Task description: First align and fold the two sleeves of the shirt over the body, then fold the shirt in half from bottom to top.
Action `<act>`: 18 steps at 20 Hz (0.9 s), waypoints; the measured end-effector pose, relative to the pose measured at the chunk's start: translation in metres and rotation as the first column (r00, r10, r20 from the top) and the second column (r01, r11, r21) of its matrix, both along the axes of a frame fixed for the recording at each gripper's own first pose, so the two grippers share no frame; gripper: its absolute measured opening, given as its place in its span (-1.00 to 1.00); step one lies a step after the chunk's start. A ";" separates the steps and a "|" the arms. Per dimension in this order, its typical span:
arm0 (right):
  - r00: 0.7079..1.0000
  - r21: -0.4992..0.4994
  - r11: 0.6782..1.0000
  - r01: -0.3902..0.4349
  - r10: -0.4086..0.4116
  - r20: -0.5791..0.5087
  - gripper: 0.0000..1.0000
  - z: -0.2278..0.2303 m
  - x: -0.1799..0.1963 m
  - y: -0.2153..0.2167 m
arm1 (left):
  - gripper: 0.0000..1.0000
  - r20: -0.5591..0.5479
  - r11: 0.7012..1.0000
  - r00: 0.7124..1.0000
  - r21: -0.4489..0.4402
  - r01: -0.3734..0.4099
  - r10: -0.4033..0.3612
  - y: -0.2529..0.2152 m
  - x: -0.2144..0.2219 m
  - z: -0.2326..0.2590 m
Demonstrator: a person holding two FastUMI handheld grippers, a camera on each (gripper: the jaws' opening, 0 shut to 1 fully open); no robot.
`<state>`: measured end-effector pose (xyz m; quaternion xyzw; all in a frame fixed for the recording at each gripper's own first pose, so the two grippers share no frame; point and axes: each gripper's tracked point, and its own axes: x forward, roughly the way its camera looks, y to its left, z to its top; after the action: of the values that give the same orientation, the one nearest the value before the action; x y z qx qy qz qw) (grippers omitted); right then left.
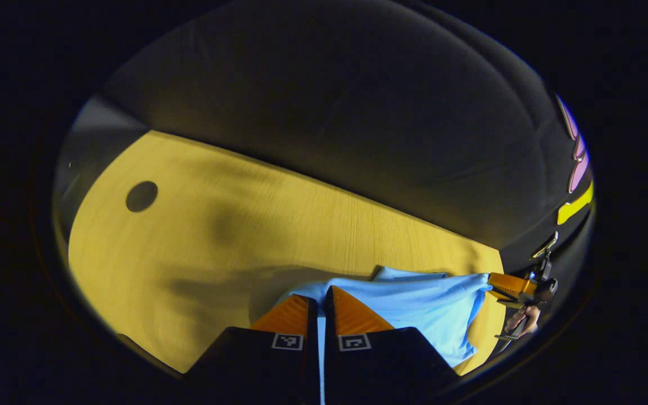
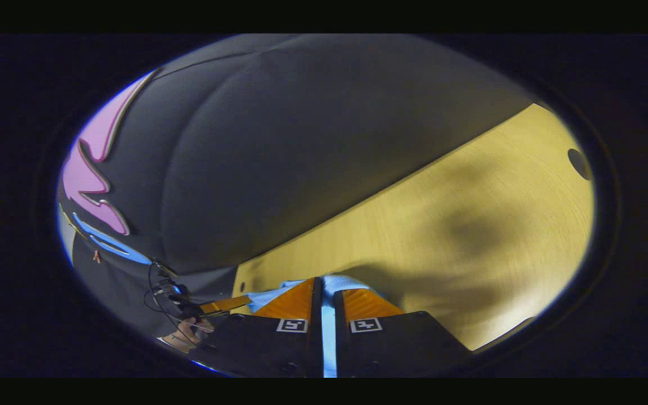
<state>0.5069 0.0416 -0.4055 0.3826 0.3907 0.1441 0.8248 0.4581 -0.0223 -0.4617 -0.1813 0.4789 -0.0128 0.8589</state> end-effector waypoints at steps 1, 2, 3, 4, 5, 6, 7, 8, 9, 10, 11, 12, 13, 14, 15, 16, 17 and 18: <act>0.999 -0.063 0.998 -0.017 0.015 -0.031 -0.61 -0.016 -0.006 -0.007 | -0.80 -0.023 1.000 1.000 0.027 -0.012 0.013 -0.001 -0.002 -0.008; 0.998 -0.122 0.992 -0.046 0.042 -0.036 -0.27 -0.021 -0.017 -0.015 | -0.65 -0.037 0.999 0.999 0.052 -0.013 0.015 -0.001 -0.004 -0.014; 0.997 -0.165 0.983 -0.078 0.076 -0.020 0.07 -0.026 -0.026 -0.019 | -0.32 -0.033 0.998 0.999 0.057 -0.011 0.013 -0.002 -0.005 -0.014; 0.995 -0.208 0.973 -0.099 0.102 0.004 0.41 -0.019 -0.034 -0.025 | 0.01 -0.014 0.999 1.000 0.054 -0.005 0.006 -0.006 -0.004 -0.007; 0.992 -0.250 0.962 -0.109 0.122 0.035 0.53 -0.008 -0.040 -0.033 | 0.34 0.006 0.997 1.000 0.072 0.003 -0.003 -0.008 -0.003 0.000; 0.988 -0.289 0.950 -0.115 0.140 0.068 0.64 0.005 -0.046 -0.040 | 0.53 0.029 0.995 1.000 0.101 0.008 -0.011 -0.004 -0.004 0.011; 0.982 -0.325 0.939 -0.116 0.157 0.103 0.71 0.020 -0.051 -0.049 | 0.72 0.058 0.991 0.998 0.133 0.016 -0.023 0.001 -0.008 0.026; 0.974 -0.355 0.928 -0.117 0.176 0.139 0.80 0.037 -0.057 -0.053 | 0.90 0.093 0.986 0.995 0.165 0.021 -0.037 0.005 -0.011 0.042; 0.965 -0.386 0.916 -0.113 0.194 0.179 0.83 0.054 -0.061 -0.057 | 0.92 0.126 0.981 0.991 0.191 0.027 -0.052 0.004 -0.018 0.059; 0.953 -0.413 0.905 -0.105 0.210 0.220 0.96 0.074 -0.068 -0.061 | 0.93 0.165 0.976 0.984 0.216 0.030 -0.067 0.003 -0.025 0.078; 0.941 -0.440 0.893 -0.095 0.225 0.254 0.96 0.094 -0.076 -0.065 | 0.94 0.193 0.972 0.978 0.232 0.036 -0.082 -0.003 -0.038 0.097; 0.928 -0.462 0.883 -0.079 0.234 0.289 0.96 0.114 -0.084 -0.069 | 0.94 0.231 0.971 0.969 0.237 0.036 -0.092 -0.009 -0.052 0.118; 0.916 -0.477 0.877 -0.060 0.238 0.323 0.96 0.135 -0.093 -0.070 | 0.94 0.265 0.972 0.959 0.234 0.037 -0.100 -0.017 -0.070 0.137; 0.904 -0.487 0.872 -0.045 0.243 0.353 0.95 0.153 -0.105 -0.070 | 0.94 0.298 0.974 0.949 0.222 0.036 -0.103 -0.025 -0.089 0.160; 0.891 -0.503 0.864 -0.023 0.246 0.382 0.95 0.172 -0.117 -0.071 | 0.94 0.332 0.977 0.937 0.208 0.037 -0.106 -0.034 -0.110 0.184; 0.877 -0.515 0.857 0.007 0.242 0.415 0.96 0.188 -0.129 -0.069 | 0.94 0.369 0.981 0.924 0.193 0.029 -0.099 -0.041 -0.130 0.207; 0.864 -0.530 0.847 0.037 0.240 0.443 0.96 0.205 -0.144 -0.067 | 0.94 0.400 0.983 0.912 0.181 0.025 -0.097 -0.045 -0.151 0.228; 0.851 -0.539 0.840 0.066 0.235 0.470 0.96 0.226 -0.162 -0.062 | 0.94 0.437 0.982 0.894 0.189 0.018 -0.101 -0.046 -0.170 0.250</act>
<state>0.3451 -0.0204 -0.1794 0.0653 0.1953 0.1646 0.9646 0.2881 -0.0680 -0.2115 -0.0803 0.2747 -0.0367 0.9575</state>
